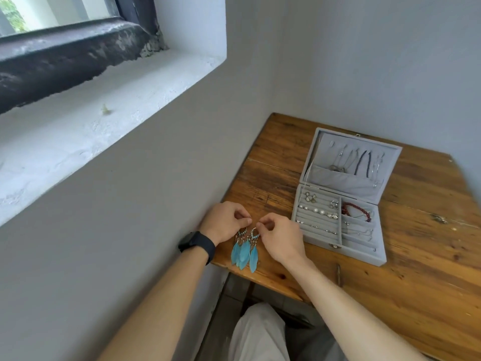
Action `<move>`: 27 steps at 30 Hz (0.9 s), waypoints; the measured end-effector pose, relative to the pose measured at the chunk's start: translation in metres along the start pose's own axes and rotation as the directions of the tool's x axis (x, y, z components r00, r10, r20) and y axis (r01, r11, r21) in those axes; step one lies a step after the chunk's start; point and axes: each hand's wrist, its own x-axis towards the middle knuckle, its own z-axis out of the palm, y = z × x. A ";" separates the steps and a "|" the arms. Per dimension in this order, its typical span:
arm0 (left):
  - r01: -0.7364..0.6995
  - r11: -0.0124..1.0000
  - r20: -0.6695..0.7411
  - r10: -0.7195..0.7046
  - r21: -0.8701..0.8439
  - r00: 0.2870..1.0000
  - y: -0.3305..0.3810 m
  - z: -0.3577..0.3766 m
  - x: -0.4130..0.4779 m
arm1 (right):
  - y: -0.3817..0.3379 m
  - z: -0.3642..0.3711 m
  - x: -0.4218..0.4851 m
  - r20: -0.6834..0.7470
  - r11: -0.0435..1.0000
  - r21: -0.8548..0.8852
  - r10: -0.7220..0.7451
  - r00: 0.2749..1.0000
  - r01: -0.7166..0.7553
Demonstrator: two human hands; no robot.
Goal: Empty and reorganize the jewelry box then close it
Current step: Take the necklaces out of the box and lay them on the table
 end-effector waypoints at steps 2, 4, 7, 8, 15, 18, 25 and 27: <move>-0.005 1.000 -0.019 0.005 0.008 1.000 -0.001 0.002 0.003 | -0.001 0.002 0.002 -0.027 0.997 -0.057 -0.046 0.999 0.044; -0.003 1.000 -0.039 0.003 0.010 0.999 -0.002 0.004 0.005 | -0.002 0.004 0.004 -0.050 0.990 -0.110 -0.089 0.995 0.083; 0.005 1.000 -0.069 -0.005 -0.002 0.998 -0.003 0.008 0.008 | -0.002 0.004 0.008 -0.088 0.982 -0.151 -0.126 0.988 0.112; 0.009 1.000 -0.081 -0.009 -0.001 0.997 -0.002 0.008 0.007 | -0.001 0.004 0.009 -0.099 0.981 -0.158 -0.130 0.987 0.113; -0.013 0.998 -0.256 -0.004 -0.061 0.967 -0.003 0.012 -0.018 | 0.008 0.008 -0.020 -0.180 0.985 -0.068 -0.171 0.969 0.161; -0.038 0.999 -0.293 0.039 0.010 0.955 -0.010 0.020 -0.036 | 0.010 0.013 -0.029 -0.169 0.982 -0.044 -0.186 0.968 0.181; -0.059 0.981 -0.240 0.104 0.187 0.965 -0.008 0.025 -0.050 | 0.005 0.016 -0.033 -0.137 0.986 -0.043 -0.164 0.977 0.159; -0.060 0.979 -0.229 0.105 0.196 0.968 -0.008 0.023 -0.049 | 0.003 0.016 -0.033 -0.134 0.988 -0.040 -0.153 0.979 0.149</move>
